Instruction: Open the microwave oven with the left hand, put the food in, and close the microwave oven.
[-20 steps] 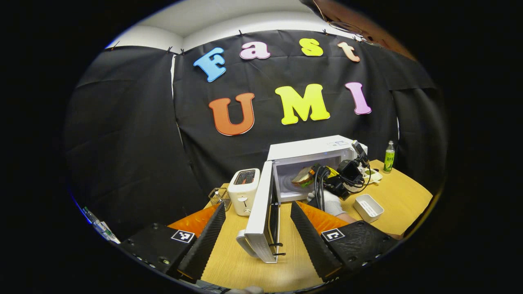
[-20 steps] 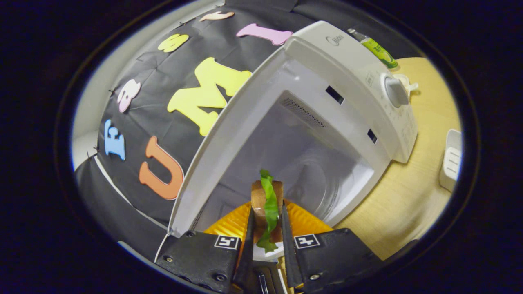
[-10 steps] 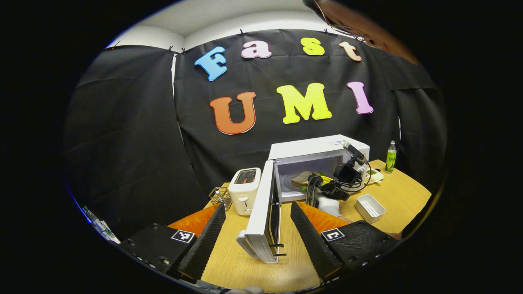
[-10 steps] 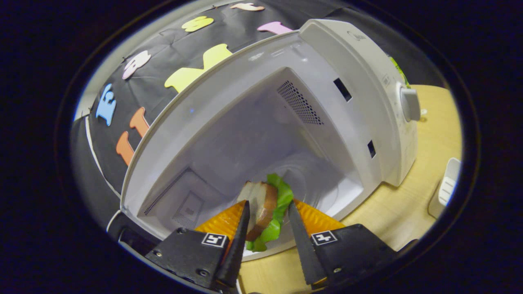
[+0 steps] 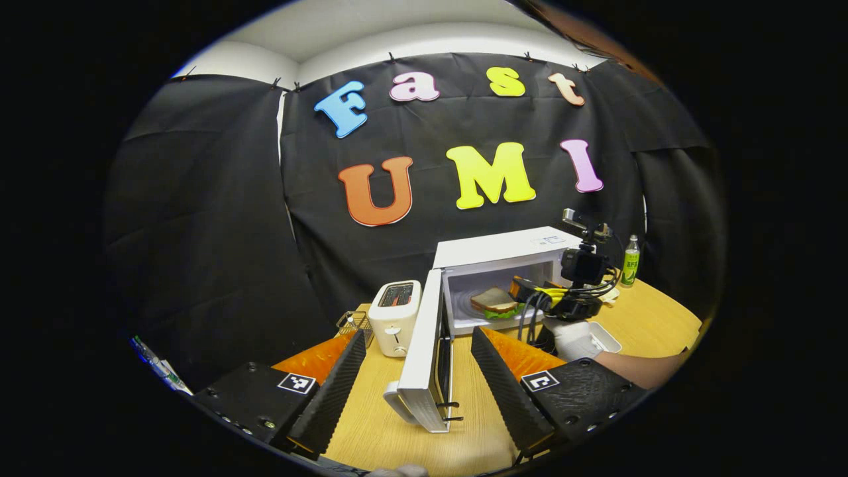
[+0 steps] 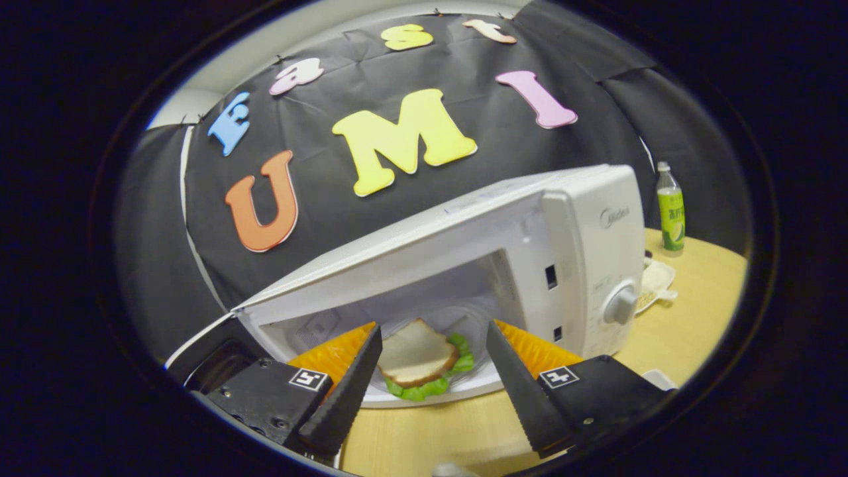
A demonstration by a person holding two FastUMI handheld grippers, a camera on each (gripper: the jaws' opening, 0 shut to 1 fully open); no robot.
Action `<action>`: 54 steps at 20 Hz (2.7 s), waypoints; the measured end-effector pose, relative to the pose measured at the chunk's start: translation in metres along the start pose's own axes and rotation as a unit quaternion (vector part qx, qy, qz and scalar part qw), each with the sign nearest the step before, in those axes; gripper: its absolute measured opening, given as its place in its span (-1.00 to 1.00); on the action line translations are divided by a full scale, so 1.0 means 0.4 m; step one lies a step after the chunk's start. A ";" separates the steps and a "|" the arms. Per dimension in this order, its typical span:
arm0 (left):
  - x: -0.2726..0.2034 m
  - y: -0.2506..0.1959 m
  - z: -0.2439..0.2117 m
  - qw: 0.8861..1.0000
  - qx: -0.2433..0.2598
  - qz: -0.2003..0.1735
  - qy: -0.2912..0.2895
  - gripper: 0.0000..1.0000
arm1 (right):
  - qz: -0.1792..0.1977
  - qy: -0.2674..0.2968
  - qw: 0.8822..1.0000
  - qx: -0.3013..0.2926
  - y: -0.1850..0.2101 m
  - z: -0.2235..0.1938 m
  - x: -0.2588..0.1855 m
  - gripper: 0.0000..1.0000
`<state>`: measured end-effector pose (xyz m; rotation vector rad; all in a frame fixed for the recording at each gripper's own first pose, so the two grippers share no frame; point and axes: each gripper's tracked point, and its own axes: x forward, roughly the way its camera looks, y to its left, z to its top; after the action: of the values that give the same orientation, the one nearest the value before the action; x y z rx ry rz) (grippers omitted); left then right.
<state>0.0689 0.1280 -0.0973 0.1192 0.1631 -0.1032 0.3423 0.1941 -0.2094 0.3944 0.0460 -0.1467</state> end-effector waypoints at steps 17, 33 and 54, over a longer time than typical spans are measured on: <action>0.004 -0.018 0.077 0.998 -0.030 -0.048 -0.041 0.94 | -0.042 -0.023 0.988 -0.149 -0.342 0.450 -0.620 1.00; 0.055 0.124 -0.047 0.999 -0.046 0.005 -0.011 0.26 | -0.043 0.000 0.982 -0.183 -0.393 0.495 -0.772 0.83; 0.135 0.110 -0.278 0.998 -0.029 -0.025 0.046 -1.00 | -0.090 0.033 0.983 -0.154 -0.453 0.479 -0.866 0.83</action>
<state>0.1094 0.1804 -0.2103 0.0613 0.2608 -0.1419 -0.0243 0.0010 -0.0759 0.0856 0.1687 -0.3001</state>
